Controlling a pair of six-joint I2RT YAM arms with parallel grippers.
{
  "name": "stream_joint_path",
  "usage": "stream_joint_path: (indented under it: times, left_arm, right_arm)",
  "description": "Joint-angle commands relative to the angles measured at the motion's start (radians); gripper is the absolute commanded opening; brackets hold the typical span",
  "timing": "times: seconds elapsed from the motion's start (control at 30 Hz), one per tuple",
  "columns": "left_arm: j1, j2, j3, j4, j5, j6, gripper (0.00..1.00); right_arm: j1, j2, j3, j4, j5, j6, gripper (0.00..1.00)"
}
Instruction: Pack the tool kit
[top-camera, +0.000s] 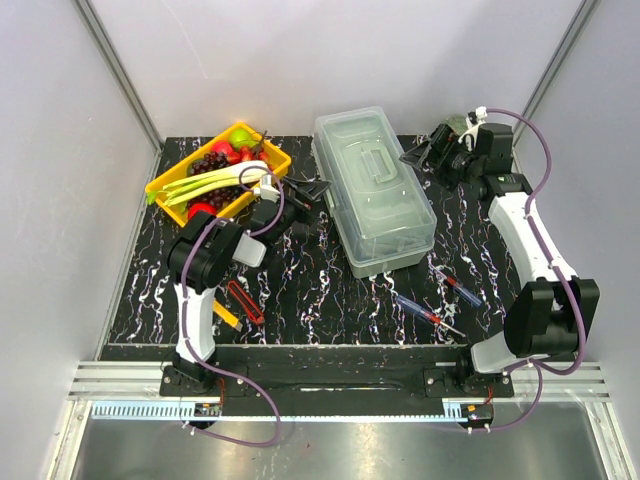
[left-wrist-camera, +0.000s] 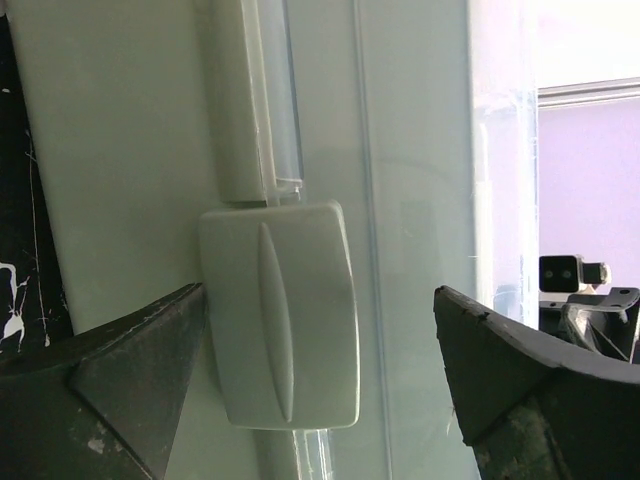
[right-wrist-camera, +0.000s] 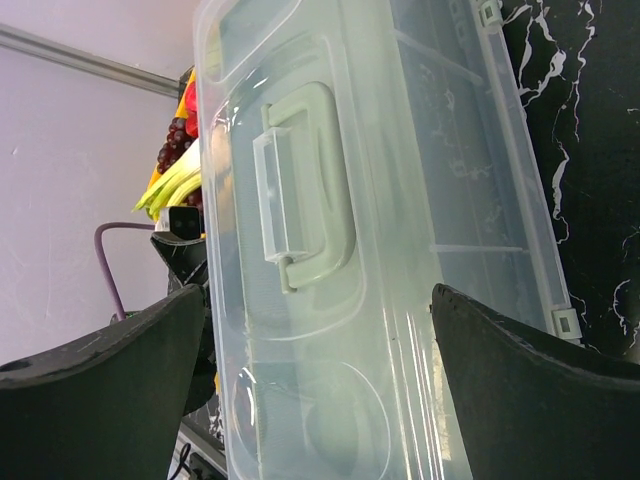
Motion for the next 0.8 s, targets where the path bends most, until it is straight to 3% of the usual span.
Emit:
stream_joint_path:
  times: [0.0,0.5,0.77]
  left_arm:
    - [-0.025,0.047,0.007,0.247,-0.006,-0.056,0.99]
    - [-0.038,0.091,0.071,0.454,0.031,-0.156,0.99]
    - [-0.084,0.08,0.097,0.456,0.037,-0.225,0.96]
  right_arm:
    - [0.008,0.007,-0.025,0.043,0.021,-0.011,0.99]
    - [0.031,0.033,-0.14,0.029,0.047,-0.088,0.99]
    - [0.051,0.093,-0.134,-0.012,0.052,-0.037,0.89]
